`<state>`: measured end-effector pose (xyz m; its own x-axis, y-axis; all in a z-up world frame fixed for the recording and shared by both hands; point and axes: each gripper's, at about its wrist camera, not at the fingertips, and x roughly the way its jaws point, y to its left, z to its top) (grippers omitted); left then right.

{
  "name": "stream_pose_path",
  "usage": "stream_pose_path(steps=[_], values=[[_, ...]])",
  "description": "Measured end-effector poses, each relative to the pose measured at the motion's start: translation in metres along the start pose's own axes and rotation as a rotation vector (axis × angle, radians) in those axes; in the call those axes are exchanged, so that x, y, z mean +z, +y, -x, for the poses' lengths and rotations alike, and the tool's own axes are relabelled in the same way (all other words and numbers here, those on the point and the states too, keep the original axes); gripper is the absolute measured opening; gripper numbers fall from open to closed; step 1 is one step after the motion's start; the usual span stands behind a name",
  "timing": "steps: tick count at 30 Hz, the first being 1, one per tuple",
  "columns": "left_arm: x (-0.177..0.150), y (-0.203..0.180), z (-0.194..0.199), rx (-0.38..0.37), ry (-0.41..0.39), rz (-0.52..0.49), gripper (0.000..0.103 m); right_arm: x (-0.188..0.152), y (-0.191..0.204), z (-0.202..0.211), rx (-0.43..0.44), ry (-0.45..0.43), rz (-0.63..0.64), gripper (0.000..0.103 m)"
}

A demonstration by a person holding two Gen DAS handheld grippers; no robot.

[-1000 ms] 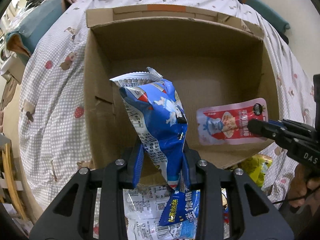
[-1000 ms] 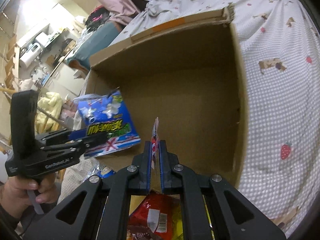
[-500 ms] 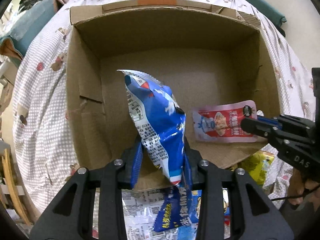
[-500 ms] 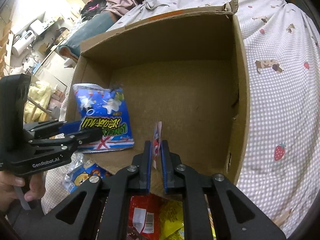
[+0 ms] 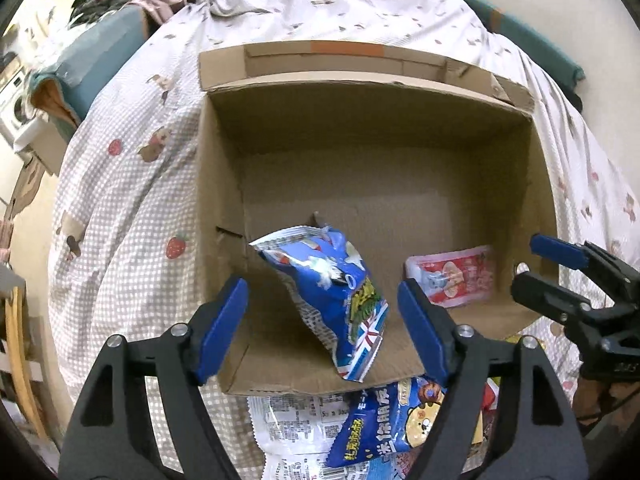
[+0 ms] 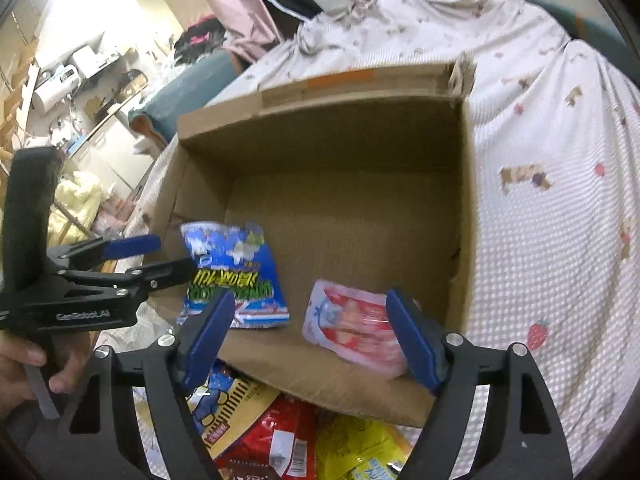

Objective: Organize snacks
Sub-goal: 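Withdraw both grippers from the box back toward the snack pile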

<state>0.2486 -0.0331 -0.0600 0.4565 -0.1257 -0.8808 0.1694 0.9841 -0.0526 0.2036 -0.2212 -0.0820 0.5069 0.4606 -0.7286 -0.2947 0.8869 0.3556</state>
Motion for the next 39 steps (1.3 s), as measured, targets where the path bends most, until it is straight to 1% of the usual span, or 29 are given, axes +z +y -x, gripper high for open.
stream_pose_path(steps=[5, 9, 13, 19, 23, 26, 28, 35, 39], values=[[0.002, 0.008, -0.002, 0.014, 0.001, 0.008, 0.075, 0.002, -0.008, 0.001, 0.009, 0.005, -0.031, 0.081], [0.002, 0.003, -0.001, 0.003, -0.009, -0.001, 0.075, 0.003, -0.013, 0.005, 0.03, -0.008, -0.059, 0.081], [0.0, -0.004, 0.001, 0.007, -0.014, -0.027, 0.075, 0.005, -0.014, 0.008, 0.029, -0.017, -0.066, 0.081], [-0.003, 0.008, 0.01, 0.009, -0.025, 0.029, 0.075, 0.004, -0.016, 0.013, 0.015, -0.02, -0.081, 0.081], [-0.011, 0.017, 0.021, 0.01, -0.025, 0.062, 0.075, -0.002, -0.014, 0.024, 0.013, -0.03, -0.095, 0.081], [-0.021, 0.022, 0.036, 0.035, -0.033, 0.076, 0.075, -0.008, -0.014, 0.033, 0.011, -0.029, -0.115, 0.081], [-0.028, 0.025, 0.044, 0.027, -0.039, 0.087, 0.075, -0.012, -0.014, 0.038, 0.009, -0.023, -0.125, 0.081], [-0.059, 0.051, 0.051, 0.043, 0.013, 0.177, 0.075, -0.038, -0.012, 0.061, 0.016, -0.01, -0.17, 0.081], [-0.073, 0.061, 0.046, 0.028, 0.072, 0.224, 0.075, -0.048, -0.014, 0.072, 0.012, -0.013, -0.197, 0.081]])
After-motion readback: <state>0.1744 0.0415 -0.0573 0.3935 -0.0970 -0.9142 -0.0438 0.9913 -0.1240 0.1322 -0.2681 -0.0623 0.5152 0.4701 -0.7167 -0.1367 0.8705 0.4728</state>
